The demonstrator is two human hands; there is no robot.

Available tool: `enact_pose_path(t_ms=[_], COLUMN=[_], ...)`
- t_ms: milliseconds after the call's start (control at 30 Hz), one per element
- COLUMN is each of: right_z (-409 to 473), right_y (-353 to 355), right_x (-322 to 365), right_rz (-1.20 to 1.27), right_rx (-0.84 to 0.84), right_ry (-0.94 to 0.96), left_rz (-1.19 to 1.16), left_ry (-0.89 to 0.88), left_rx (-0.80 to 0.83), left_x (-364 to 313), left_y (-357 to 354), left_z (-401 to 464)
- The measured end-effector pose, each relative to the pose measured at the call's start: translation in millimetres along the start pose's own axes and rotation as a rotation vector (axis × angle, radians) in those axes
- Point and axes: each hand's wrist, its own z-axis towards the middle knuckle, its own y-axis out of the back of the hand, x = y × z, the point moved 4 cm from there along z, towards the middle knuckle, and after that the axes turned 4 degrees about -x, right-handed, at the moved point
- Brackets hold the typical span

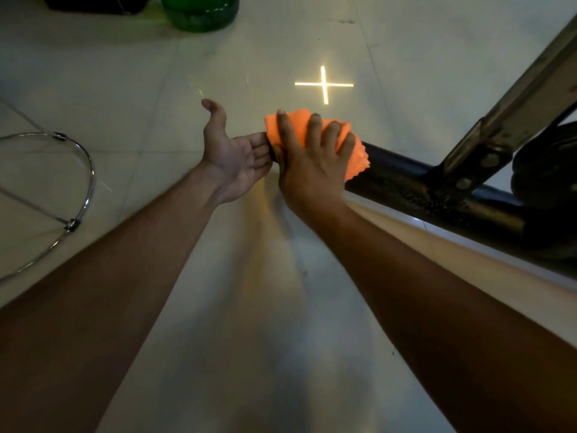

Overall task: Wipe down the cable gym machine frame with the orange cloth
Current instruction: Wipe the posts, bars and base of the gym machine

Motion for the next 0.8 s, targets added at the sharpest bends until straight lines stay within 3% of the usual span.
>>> enact_pose_path(t_ms=[167, 300, 467, 633, 733, 800], right_z=[-30.0, -81.0, -44.6, -36.5, -74.1, -89.9], right_y=[13.5, 29.2, 17.9, 16.6, 20.5, 25.1], right_x=[-49.1, -120.8, -74.6, -69.6, -110.9, -132.0], right_rz=[0.016, -0.004, 0.027, 0.054, 0.017, 0.017], right_rx=[-0.07, -0.066, -0.106, -0.138, -0.135, -0.106], right_ry=[0.099, 0.015, -0.09, 0.009, 0.105, 0.132], left_rz=[0.048, 0.096, 0.122, 0.141, 0.281, 0.496], left_ry=[-0.061, -0.12, -0.19, -0.364, -0.457, -0.536], left_rx=[-0.092, -0.172, -0.236, -0.336, -0.414, -0.475], left_x=[-1.9, 2.1, 9.3, 25.0, 38.0, 45.3], left_y=[-5.8, -10.2, -16.8, -38.0, -48.8, -53.6], left_z=[-4.6, -9.0, -10.6, -10.8, -9.1, -12.4])
